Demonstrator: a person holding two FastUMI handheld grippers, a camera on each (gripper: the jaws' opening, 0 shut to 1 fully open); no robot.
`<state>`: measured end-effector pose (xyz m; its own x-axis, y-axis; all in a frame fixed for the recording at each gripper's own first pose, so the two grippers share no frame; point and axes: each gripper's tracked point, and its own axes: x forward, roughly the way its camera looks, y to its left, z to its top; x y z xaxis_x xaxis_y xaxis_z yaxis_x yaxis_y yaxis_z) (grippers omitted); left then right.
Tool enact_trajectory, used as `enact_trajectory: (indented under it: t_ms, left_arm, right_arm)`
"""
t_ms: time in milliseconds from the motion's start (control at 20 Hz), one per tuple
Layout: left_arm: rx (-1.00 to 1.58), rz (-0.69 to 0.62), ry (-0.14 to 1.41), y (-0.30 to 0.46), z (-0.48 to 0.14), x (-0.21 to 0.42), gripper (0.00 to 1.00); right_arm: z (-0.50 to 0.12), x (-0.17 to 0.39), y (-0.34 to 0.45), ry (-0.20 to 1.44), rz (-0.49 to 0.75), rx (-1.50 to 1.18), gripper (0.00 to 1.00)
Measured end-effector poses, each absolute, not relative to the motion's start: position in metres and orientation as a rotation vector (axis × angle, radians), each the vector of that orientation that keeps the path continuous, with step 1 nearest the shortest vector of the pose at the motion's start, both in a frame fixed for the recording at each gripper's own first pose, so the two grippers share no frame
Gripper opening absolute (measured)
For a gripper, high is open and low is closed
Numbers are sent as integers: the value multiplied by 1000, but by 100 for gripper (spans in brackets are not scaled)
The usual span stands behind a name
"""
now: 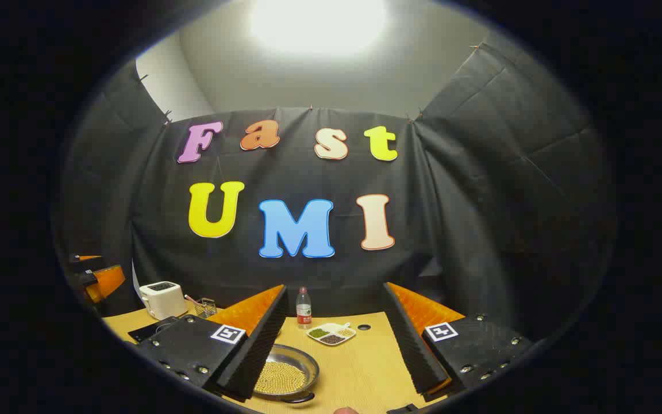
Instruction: First push the handle of the pot to place it horizontally, then grasp the pot with both hands and set it on the induction cooktop.
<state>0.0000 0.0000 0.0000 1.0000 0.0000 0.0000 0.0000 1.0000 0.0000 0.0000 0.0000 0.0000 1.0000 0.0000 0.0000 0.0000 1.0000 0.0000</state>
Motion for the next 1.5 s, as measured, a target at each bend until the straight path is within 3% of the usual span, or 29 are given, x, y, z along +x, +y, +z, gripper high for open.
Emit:
enact_trajectory:
  t_ms: [1400,1500]
  left_arm:
    - [5,-20,0,31,-10,-5,99]
    - [7,-21,-1,37,-10,-5,96]
  right_arm:
    - [-9,-3,30,46,1,-30,98]
    - [-8,-2,33,47,-3,-33,87]
